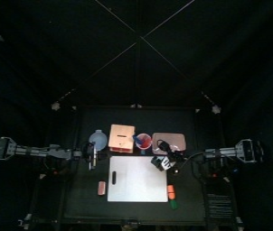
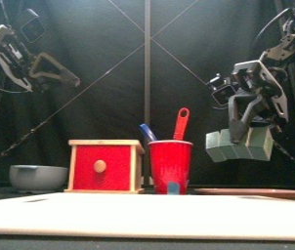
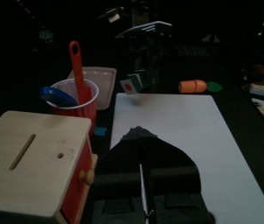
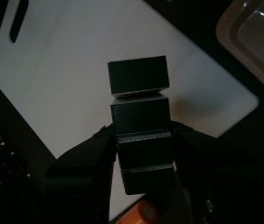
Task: Place sushi on board then cut the sushi with the knife then place the pieces on the plate
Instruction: Place the sushi on the board
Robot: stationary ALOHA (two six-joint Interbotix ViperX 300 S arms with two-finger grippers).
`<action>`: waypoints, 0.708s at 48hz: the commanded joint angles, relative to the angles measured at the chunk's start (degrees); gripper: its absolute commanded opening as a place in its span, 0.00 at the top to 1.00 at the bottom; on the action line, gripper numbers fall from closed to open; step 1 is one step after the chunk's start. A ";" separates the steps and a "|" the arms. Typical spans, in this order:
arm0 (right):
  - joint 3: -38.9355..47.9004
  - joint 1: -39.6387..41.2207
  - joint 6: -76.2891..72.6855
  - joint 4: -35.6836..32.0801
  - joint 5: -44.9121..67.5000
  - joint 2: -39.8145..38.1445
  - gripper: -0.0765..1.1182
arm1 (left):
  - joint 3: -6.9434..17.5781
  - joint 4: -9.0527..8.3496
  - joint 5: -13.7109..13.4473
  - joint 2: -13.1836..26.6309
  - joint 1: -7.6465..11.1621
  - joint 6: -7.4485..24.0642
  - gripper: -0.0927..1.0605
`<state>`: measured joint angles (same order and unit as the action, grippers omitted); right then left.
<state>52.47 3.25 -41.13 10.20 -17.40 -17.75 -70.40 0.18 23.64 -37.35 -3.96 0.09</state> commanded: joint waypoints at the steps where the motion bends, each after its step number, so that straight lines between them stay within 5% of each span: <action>1: -3.78 -3.34 -11.95 -7.65 0.18 2.02 0.43 | 0.97 0.00 0.35 0.09 -0.35 -0.09 0.94; 20: -13.89 -11.78 -54.93 -32.34 -4.83 12.13 0.43 | 0.79 1.05 0.26 0.09 -0.88 0.00 0.94; 34: -24.17 -17.84 -75.23 -39.64 -18.63 19.95 0.43 | 0.88 4.48 0.26 0.09 -1.32 0.00 0.94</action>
<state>32.08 -13.27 -113.47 -28.48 -32.87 1.76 -70.40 3.87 23.64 -37.35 -4.92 0.09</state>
